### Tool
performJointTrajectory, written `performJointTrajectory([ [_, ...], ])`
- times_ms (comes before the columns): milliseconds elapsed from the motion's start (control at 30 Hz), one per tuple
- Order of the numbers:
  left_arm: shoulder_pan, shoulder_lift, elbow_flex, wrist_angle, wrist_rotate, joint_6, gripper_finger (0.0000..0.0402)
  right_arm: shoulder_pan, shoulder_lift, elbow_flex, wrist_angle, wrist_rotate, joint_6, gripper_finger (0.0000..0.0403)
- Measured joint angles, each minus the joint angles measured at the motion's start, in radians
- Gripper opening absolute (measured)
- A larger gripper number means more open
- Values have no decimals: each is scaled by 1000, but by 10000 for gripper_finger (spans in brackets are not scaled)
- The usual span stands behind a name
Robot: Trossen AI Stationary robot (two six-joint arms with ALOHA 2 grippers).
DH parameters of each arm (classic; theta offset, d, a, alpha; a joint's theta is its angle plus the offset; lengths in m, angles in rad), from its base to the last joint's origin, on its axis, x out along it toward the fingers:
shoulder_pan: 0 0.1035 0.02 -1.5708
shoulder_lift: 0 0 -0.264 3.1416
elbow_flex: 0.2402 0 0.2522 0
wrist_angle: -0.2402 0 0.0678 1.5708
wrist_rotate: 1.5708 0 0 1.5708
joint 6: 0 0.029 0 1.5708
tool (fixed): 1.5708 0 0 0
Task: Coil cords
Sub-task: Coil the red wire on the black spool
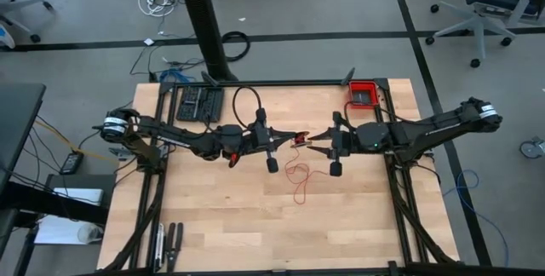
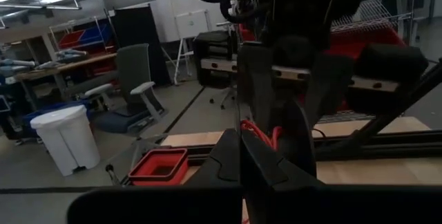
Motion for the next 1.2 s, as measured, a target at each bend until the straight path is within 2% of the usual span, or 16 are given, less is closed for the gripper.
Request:
performJointTrajectory([
  [133,0,0,0,-5,-6,-11,0,-16,36,0,49,21,-26,86],
  [233,2,0,0,-15,-13,-13,0,-25,45,-1,52,24,-39,26],
  [333,2,0,0,-16,-12,-13,1,-25,48,-1,52,22,-35,9],
  [500,1,-1,0,-8,-22,10,24,-16,50,-1,61,29,-34,4],
  [733,-1,-11,0,-20,-44,21,112,-4,27,-1,60,43,-39,2],
  [833,-16,-11,0,-49,-60,60,136,-4,5,-1,22,49,-40,1],
  [1033,-26,-12,0,-120,-78,31,144,-4,-50,-1,9,20,-29,1],
  [1200,-26,-12,0,-143,-30,-47,144,-4,-53,-1,72,-23,-47,1],
])
